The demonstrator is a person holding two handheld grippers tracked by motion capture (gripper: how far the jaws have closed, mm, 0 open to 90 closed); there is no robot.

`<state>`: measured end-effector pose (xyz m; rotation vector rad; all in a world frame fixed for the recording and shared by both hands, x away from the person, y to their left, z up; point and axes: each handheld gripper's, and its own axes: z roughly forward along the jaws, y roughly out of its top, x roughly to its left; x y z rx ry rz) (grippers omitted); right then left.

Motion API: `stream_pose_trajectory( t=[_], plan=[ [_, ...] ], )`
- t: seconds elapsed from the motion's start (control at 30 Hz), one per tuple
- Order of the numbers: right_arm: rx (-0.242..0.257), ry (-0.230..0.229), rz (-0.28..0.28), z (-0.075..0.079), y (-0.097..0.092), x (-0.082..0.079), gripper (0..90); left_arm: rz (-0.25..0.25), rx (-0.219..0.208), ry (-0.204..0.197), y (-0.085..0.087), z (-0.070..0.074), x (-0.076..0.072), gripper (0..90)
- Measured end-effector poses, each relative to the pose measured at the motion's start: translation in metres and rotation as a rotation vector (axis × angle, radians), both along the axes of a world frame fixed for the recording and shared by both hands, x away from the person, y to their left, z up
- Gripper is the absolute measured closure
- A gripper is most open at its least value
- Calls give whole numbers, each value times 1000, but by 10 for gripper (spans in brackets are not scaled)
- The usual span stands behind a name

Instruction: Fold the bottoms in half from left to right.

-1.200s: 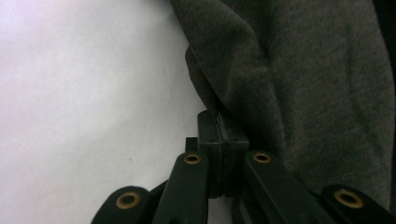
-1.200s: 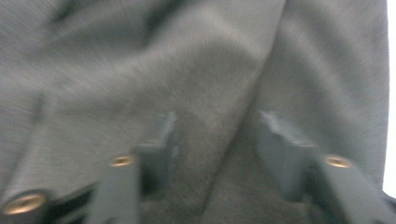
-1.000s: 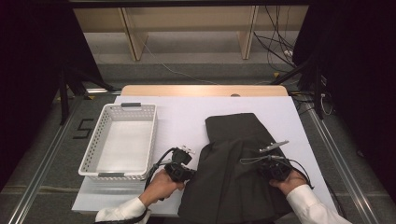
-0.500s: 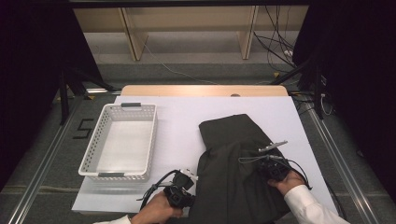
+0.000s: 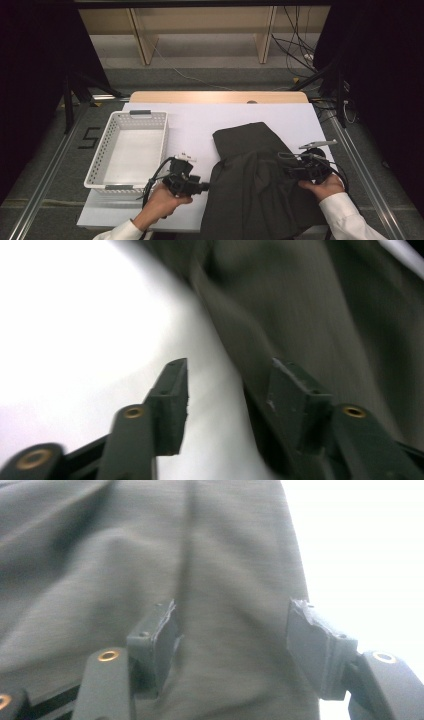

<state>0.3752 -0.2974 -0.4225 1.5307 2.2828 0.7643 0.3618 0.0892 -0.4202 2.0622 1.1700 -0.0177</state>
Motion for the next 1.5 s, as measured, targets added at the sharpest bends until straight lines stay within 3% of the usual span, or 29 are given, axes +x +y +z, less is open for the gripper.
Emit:
stream_pose_trajectory(
  t=[0.1, 0.27, 0.33, 0.47, 0.6, 0.7, 0.77, 0.83, 0.9, 0.93, 1.03, 1.1, 1.23, 1.37, 1.43, 1.5],
  plan=[
    [-8, 28, -19, -7, -9, 7, 361, 7, 15, 17, -14, -3, 14, 423],
    [-34, 68, -31, -21, -16, 14, 347, -58, -5, 146, -36, -20, 20, 404],
    [-19, 83, -20, -26, -20, 17, 343, -61, -52, 188, -40, -22, 21, 404],
    [-2, 115, -26, -33, -23, 22, 331, -78, -67, 229, -51, -26, 23, 379],
    [11, 167, -23, -39, -23, 21, 332, -103, -8, 247, -67, -40, 17, 345],
    [4, 167, -27, -40, -23, 20, 339, -112, 15, 255, -75, -47, 17, 326],
    [-4, 169, -28, -40, -22, 20, 354, -134, -12, 268, -77, -53, 19, 352],
    [-14, 167, -23, -39, -21, 18, 440, -143, -49, 251, -77, -54, 19, 530],
    [-6, 173, -17, -38, -21, 16, 592, -135, -35, 200, -79, -52, 17, 697],
    [-6, 175, -19, -38, -20, 15, 667, -143, -20, 184, -79, -51, 16, 733],
    [37, 192, -19, -39, -19, 11, 809, -136, -15, 162, -76, -48, 18, 770],
    [36, 184, -28, -38, -17, 8, 828, -137, -1, 139, -73, -45, 21, 782],
    [97, 187, -37, -36, -13, 7, 839, -99, 14, 97, -63, -36, 33, 790],
    [152, 184, -66, -36, -8, 10, 836, -43, 38, 68, -46, -34, 57, 790],
    [173, 178, -77, -37, -3, 14, 834, -8, 10, 95, -38, -35, 69, 787],
    [158, 164, -73, -37, 3, 16, 833, -4, 2, 108, -34, -34, 75, 784]
  ],
)
